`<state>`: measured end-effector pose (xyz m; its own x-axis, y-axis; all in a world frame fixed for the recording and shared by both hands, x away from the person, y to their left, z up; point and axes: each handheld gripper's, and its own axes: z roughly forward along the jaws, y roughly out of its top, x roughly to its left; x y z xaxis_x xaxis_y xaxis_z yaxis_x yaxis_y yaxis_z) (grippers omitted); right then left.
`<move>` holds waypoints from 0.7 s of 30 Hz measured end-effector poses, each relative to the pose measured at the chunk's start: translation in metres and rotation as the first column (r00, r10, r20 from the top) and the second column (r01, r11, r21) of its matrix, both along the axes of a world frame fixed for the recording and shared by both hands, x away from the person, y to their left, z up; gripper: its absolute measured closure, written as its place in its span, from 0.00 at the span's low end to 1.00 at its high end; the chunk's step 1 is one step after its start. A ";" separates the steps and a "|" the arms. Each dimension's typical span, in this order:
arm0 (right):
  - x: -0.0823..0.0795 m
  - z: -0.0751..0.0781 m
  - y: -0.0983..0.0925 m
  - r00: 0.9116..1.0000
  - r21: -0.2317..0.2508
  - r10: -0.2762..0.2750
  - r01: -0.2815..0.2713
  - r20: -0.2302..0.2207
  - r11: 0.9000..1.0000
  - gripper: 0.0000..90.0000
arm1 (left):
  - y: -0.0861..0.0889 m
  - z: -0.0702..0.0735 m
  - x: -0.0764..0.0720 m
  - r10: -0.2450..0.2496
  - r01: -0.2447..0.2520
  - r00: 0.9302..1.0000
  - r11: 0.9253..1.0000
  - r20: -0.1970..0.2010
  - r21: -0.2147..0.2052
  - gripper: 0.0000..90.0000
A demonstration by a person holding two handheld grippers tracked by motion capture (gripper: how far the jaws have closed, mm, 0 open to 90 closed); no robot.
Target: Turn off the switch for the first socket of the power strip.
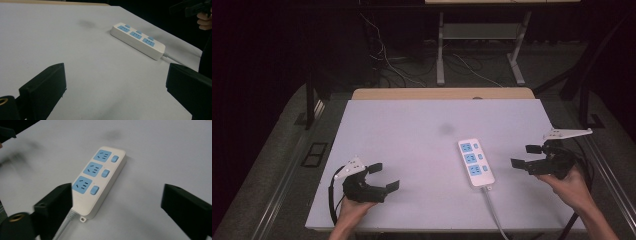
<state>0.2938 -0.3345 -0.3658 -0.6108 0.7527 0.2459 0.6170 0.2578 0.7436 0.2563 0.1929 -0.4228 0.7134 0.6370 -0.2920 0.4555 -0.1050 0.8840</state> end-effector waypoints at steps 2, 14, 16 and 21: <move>-0.003 -0.003 0.001 1.000 0.015 0.010 -0.010 0.000 1.000 0.01 | 0.000 0.000 0.000 0.001 -0.001 1.000 1.000 0.000 -0.001 0.02; -0.024 -0.018 0.007 1.000 0.077 0.016 -0.018 0.025 0.997 0.00 | 0.000 0.000 0.000 0.001 -0.001 1.000 1.000 0.000 -0.002 0.02; -0.027 -0.021 0.008 0.999 0.083 0.013 -0.016 0.029 0.996 0.00 | 0.001 0.000 0.000 0.001 -0.001 1.000 1.000 0.000 -0.001 0.02; -0.033 -0.028 0.013 0.999 0.098 0.019 -0.022 0.033 0.995 0.00 | 0.000 0.000 0.000 -0.001 0.001 1.000 1.000 -0.002 0.001 0.02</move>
